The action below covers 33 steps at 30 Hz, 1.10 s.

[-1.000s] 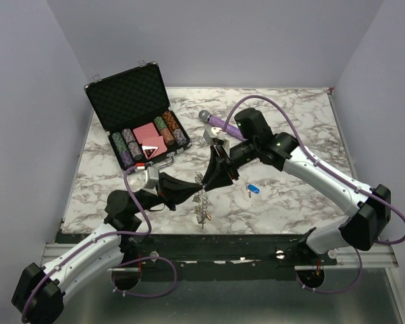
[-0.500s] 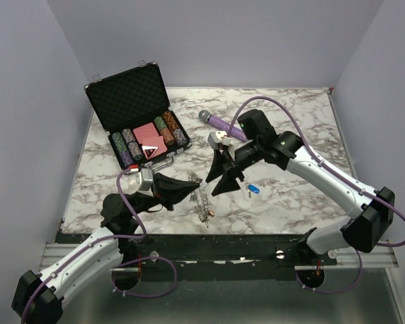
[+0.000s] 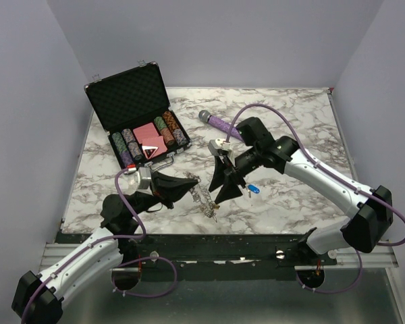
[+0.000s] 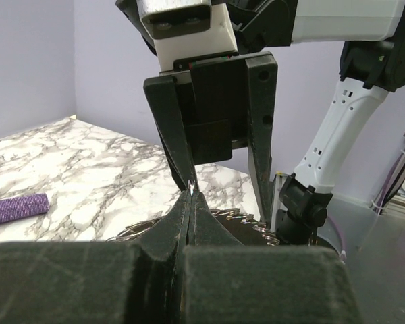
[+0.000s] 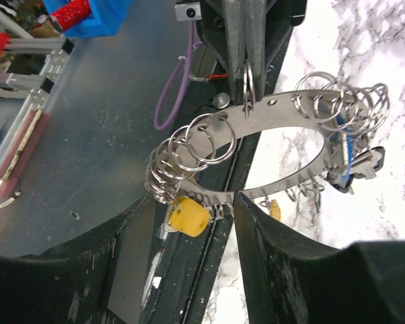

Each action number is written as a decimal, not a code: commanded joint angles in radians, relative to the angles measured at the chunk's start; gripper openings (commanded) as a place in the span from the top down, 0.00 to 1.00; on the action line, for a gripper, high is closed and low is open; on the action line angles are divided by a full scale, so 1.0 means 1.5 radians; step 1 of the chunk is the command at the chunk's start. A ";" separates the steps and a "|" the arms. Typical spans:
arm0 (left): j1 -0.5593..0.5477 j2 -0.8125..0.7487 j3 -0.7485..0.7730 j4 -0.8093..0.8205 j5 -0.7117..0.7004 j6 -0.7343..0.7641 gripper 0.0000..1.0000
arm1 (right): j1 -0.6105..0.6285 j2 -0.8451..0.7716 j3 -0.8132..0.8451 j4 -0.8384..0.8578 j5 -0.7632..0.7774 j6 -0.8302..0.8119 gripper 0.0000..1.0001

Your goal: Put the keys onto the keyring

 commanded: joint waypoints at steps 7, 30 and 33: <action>-0.005 0.000 -0.013 0.049 -0.042 -0.009 1.00 | -0.002 -0.008 -0.025 0.015 -0.098 0.034 0.43; -0.005 0.012 -0.026 0.056 -0.053 -0.026 1.00 | -0.002 -0.011 -0.008 0.059 -0.026 0.080 0.41; -0.005 0.012 -0.026 0.055 -0.055 -0.030 1.00 | -0.002 -0.012 -0.008 0.071 0.001 0.096 0.41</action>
